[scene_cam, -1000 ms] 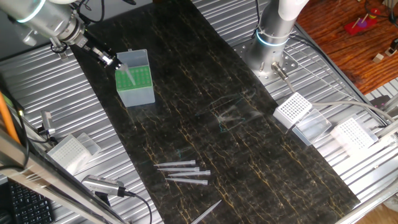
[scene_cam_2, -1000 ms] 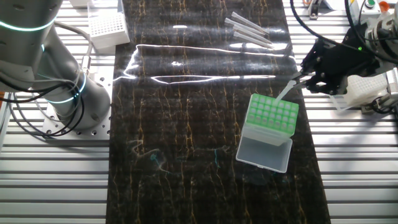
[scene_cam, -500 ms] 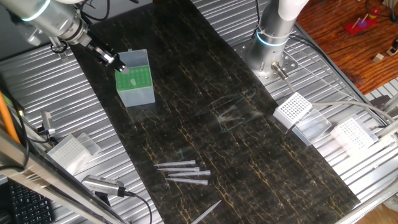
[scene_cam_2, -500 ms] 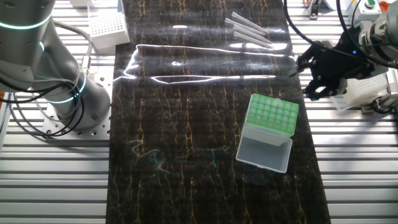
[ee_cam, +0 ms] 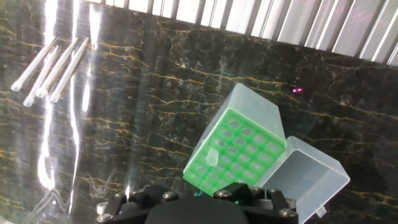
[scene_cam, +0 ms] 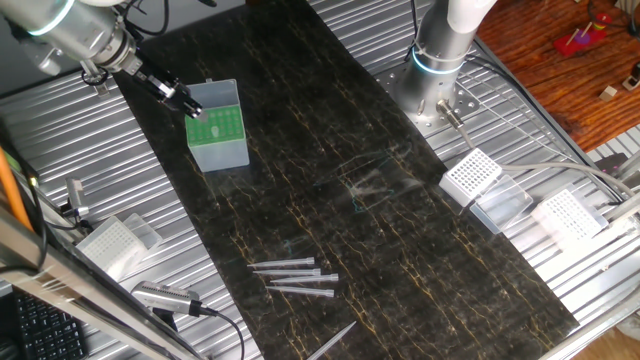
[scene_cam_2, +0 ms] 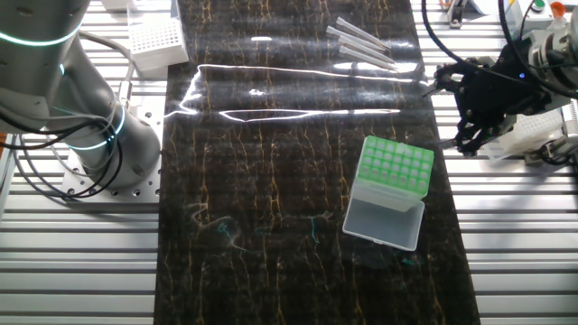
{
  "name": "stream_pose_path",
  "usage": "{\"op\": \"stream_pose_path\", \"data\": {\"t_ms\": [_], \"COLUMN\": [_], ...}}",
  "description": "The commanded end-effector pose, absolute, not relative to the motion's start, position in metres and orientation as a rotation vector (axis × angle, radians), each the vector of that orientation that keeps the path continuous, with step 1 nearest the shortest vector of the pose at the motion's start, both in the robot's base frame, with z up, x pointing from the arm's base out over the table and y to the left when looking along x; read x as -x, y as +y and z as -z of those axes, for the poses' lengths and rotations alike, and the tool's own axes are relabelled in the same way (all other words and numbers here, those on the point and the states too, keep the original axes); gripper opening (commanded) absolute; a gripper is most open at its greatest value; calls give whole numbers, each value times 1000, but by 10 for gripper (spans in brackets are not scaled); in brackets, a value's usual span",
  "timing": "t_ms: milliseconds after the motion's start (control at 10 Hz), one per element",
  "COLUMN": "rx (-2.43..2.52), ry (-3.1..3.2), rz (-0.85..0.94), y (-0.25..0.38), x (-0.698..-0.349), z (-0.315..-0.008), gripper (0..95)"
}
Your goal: Insert a large pipette tip into the holder for large pipette tips
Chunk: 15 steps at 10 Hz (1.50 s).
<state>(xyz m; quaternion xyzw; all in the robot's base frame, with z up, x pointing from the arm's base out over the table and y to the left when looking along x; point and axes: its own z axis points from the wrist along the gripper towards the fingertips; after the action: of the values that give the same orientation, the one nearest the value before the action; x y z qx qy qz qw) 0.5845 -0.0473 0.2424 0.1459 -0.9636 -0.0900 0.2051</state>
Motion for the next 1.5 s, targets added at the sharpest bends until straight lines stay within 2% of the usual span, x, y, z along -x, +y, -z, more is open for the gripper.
{"op": "stream_pose_path", "data": {"t_ms": [100, 900, 1200, 1500], "rx": [-409, -310, -169, -134], "ry": [-2688, -2697, -2732, -2742], "rz": [248, 217, 180, 175], "y": [-47, -43, -1, 12], "x": [-584, -586, -602, -598], "z": [-242, -242, -243, -250], "gripper": [760, 760, 760, 760]}}
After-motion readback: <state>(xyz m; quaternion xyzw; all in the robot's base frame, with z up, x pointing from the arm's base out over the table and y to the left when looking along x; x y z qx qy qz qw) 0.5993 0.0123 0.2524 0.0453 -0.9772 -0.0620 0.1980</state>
